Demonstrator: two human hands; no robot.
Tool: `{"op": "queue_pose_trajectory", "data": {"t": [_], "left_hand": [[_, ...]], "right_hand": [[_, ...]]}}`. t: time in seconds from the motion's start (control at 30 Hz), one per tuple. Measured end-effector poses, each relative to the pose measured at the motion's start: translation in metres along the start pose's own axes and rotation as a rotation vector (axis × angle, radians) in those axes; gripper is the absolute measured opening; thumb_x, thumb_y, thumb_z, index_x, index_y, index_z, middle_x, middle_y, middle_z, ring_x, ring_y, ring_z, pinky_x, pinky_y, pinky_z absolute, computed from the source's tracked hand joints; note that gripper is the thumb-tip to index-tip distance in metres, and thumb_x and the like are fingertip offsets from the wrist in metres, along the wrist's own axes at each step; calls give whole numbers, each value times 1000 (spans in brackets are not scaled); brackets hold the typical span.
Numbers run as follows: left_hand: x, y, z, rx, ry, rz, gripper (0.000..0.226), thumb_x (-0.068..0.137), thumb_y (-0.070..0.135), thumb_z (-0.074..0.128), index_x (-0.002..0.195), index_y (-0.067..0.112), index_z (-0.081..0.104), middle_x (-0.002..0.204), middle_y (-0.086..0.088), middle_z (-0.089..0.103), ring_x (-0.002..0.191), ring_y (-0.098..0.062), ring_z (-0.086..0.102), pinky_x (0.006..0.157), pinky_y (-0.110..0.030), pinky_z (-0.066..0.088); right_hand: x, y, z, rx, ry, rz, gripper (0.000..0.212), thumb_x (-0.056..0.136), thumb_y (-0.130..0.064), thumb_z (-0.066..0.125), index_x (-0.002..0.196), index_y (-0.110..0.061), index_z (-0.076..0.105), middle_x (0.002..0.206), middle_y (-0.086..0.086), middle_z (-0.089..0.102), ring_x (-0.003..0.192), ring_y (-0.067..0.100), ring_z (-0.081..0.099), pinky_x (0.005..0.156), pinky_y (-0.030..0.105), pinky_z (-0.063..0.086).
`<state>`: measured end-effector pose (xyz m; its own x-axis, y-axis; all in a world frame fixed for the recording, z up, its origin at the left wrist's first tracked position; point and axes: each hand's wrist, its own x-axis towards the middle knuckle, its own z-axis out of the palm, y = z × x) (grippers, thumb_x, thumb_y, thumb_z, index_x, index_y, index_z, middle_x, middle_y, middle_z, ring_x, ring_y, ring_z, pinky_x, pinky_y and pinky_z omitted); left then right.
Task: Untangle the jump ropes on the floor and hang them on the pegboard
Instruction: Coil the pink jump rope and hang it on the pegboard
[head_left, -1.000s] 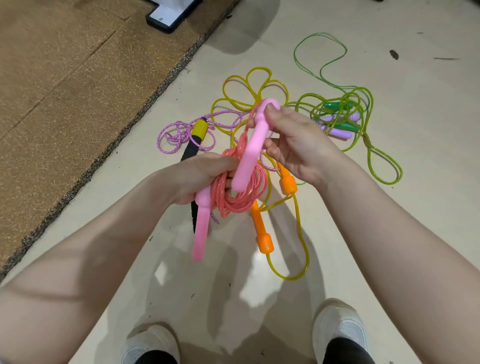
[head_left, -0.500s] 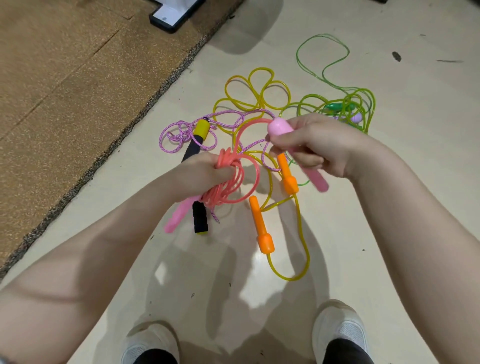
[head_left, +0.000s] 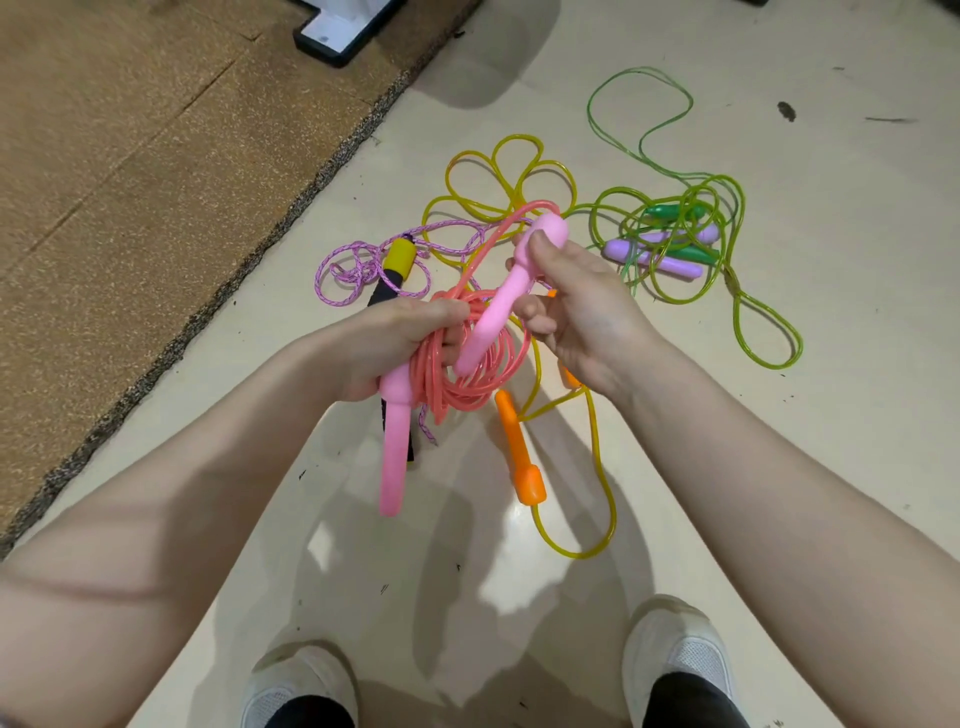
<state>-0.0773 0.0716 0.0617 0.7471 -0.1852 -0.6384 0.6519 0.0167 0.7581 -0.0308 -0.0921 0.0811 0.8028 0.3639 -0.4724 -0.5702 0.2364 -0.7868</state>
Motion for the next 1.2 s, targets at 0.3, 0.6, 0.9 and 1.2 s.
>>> {"op": "queue_pose_trajectory", "data": {"t": [0.3, 0.6, 0.9, 1.2], "left_hand": [[-5, 2, 1, -4, 75, 82, 34, 96, 23, 46, 65, 11, 50, 46, 4, 53, 40, -7, 48, 46, -17, 43], [-10, 1, 10, -412, -186, 106, 33, 77, 33, 41, 47, 19, 47, 46, 6, 37, 39, -7, 35, 40, -16, 37], [-10, -3, 11, -377, -239, 62, 25, 76, 26, 53, 54, 16, 50, 48, 4, 39, 40, -7, 38, 42, -16, 40], [-4, -10, 5, -317, -78, -77, 15, 71, 24, 54, 63, 11, 51, 47, 4, 49, 40, -6, 48, 45, -16, 44]], "right_hand": [[-13, 14, 4, -51, -101, -151, 7, 98, -9, 43, 104, -9, 46, 92, 3, 57, 53, 12, 65, 51, 18, 50], [1, 15, -12, -295, -53, -290, 13, 80, -21, 62, 92, -26, 67, 102, -3, 59, 92, 5, 58, 86, 24, 48], [-8, 22, -10, -18, -476, 187, 33, 68, -30, 62, 87, -6, 72, 85, 11, 74, 78, 23, 72, 75, 35, 59], [-15, 20, -21, -290, -589, 256, 42, 89, 8, 47, 106, -29, 54, 84, -15, 72, 81, 2, 68, 76, 23, 56]]}}
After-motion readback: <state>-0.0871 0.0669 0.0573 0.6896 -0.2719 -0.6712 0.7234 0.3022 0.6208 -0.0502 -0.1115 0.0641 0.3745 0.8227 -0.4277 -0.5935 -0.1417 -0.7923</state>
